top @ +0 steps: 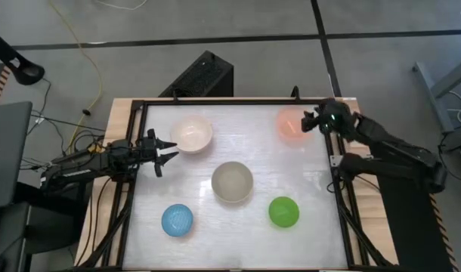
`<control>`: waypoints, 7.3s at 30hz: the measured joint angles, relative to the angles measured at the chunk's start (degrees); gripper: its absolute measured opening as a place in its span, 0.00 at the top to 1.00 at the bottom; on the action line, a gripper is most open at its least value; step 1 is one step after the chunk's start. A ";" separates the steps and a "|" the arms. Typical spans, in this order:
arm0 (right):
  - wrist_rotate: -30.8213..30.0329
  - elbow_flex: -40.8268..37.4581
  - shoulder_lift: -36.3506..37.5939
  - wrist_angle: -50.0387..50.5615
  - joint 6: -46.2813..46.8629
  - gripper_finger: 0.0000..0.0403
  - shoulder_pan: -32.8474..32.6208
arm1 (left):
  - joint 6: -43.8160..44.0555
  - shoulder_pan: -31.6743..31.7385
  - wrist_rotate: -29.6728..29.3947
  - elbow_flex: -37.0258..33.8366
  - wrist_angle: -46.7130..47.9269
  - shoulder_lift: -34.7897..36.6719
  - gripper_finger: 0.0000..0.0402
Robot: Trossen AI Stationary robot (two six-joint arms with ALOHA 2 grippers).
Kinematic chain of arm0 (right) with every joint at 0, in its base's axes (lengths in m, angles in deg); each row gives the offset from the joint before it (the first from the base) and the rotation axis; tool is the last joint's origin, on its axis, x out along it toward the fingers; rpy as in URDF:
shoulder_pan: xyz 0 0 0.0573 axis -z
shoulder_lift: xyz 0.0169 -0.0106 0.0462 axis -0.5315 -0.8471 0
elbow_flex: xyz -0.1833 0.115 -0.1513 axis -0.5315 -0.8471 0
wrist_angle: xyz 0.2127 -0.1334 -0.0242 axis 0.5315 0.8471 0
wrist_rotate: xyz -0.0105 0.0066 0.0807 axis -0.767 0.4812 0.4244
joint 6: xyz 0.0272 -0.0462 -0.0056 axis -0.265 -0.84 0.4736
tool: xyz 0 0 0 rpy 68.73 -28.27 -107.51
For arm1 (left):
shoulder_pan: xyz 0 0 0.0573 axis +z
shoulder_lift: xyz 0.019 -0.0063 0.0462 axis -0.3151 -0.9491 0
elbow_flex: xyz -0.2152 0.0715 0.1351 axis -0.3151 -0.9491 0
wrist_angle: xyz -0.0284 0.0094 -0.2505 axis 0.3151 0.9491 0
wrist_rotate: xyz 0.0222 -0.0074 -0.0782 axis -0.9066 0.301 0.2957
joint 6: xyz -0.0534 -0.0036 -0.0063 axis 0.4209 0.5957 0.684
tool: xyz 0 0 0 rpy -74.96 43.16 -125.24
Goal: Nest bowls inside each other
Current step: Stack the orange bowl on top of the white bowl
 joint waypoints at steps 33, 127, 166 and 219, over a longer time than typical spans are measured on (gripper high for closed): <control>8.06 -6.19 -23.81 1.68 12.99 0.34 13.62 | 0.02 0.01 0.06 0.00 -0.10 -0.39 0.61; 19.77 68.07 -89.56 -24.52 -0.57 0.98 -16.81 | 0.00 0.00 -0.02 0.00 -0.01 -0.37 0.61; 14.20 76.79 -88.84 -8.70 -9.70 0.44 -16.64 | 0.00 0.01 -0.01 0.00 -0.02 -0.37 0.61; 4.76 74.65 -92.38 -25.45 -11.32 0.99 -18.37 | 0.00 -0.01 0.03 0.00 -0.02 -0.37 0.61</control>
